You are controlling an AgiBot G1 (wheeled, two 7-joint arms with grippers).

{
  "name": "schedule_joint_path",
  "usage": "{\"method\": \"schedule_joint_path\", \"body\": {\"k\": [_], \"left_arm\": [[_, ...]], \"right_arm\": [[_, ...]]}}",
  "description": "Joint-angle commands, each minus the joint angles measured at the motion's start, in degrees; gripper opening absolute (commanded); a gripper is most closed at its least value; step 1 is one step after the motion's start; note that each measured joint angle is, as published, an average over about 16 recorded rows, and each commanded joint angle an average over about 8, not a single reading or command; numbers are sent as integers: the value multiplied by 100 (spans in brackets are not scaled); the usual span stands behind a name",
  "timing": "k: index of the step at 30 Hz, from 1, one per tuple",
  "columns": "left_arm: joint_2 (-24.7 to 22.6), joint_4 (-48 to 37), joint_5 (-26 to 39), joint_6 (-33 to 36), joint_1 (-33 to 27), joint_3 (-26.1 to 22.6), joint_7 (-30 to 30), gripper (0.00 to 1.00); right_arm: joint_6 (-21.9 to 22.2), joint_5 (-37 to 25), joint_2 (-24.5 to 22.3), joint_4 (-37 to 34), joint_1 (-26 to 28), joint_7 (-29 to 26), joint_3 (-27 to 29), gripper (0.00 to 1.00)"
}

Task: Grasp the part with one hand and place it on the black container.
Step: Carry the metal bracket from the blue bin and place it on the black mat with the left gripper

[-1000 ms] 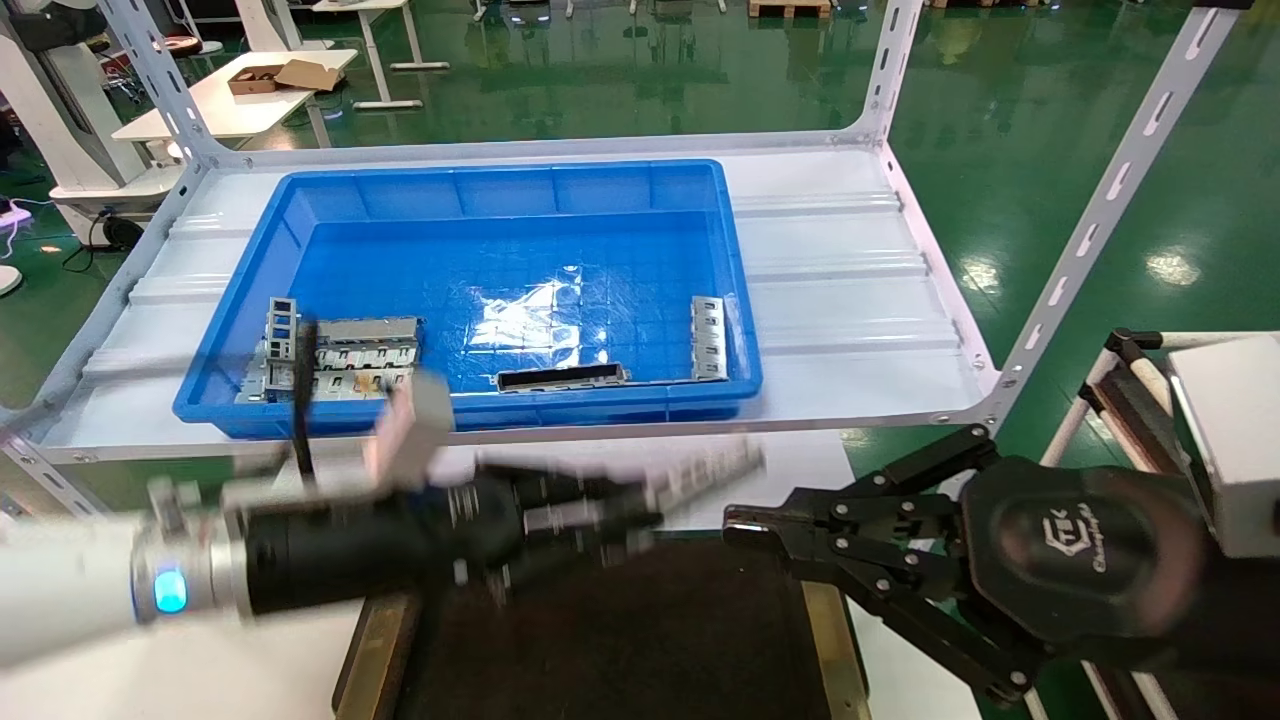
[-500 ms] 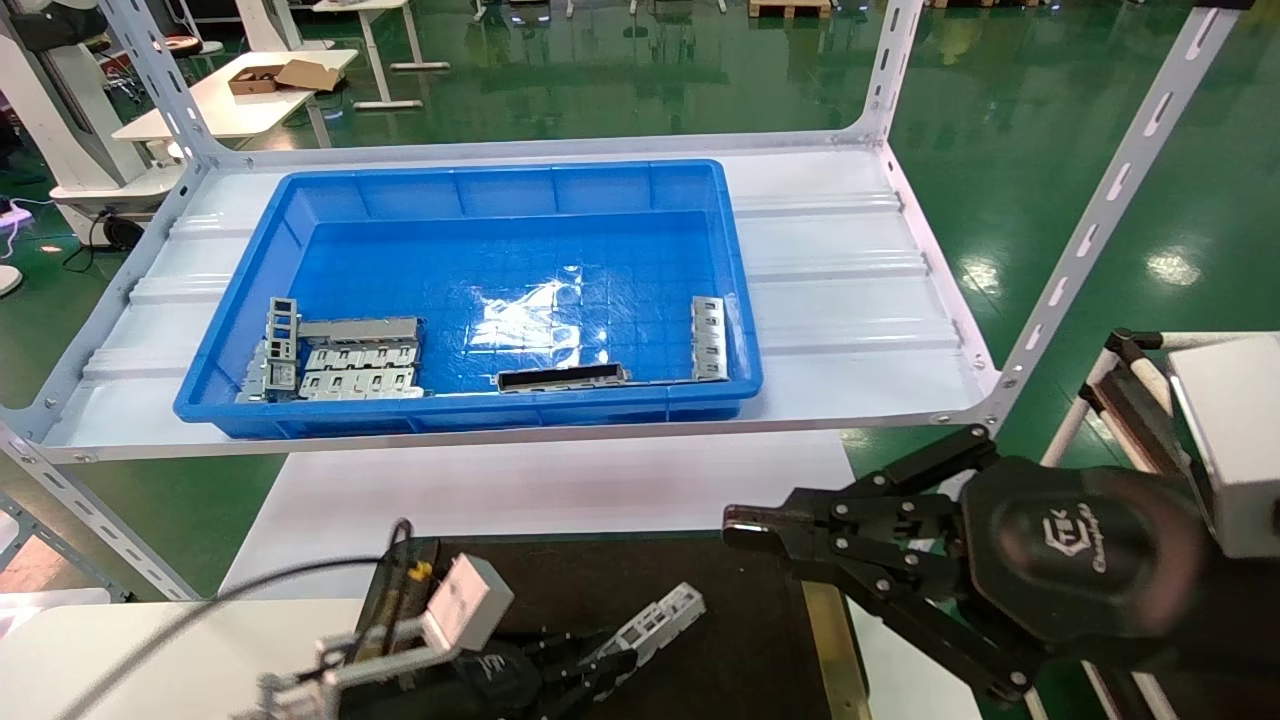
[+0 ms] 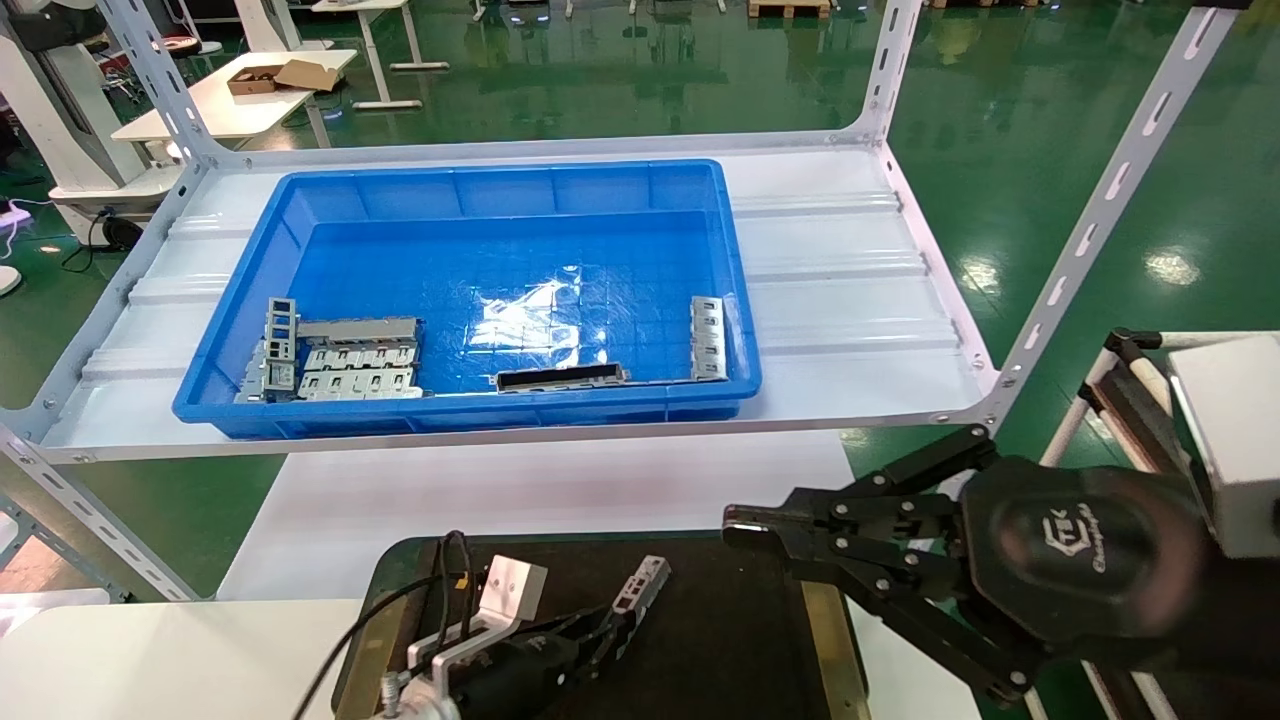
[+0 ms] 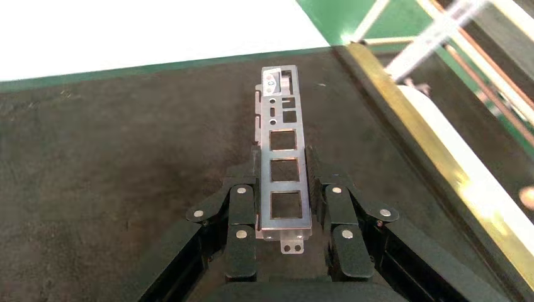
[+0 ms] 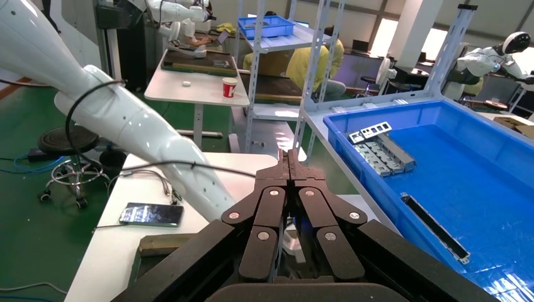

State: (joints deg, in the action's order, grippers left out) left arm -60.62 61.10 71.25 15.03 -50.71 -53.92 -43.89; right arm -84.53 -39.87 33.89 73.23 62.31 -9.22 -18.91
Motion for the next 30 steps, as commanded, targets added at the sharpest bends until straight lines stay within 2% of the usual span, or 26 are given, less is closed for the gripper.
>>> {"method": "schedule_joint_path", "body": {"k": [1, 14, 30], "left_arm": [[-182, -172, 69, -258, -30, -93, -229, 0], [-823, -826, 26, -1047, -269, -611, -1230, 0], [-1209, -1349, -322, -1679, -365, -1042, -1741, 0]], "right_arm": [[0, 0, 0, 0, 0, 0, 0, 0], [1, 2, -1, 0, 1, 1, -2, 0], [2, 3, -2, 0, 1, 2, -5, 0]]}}
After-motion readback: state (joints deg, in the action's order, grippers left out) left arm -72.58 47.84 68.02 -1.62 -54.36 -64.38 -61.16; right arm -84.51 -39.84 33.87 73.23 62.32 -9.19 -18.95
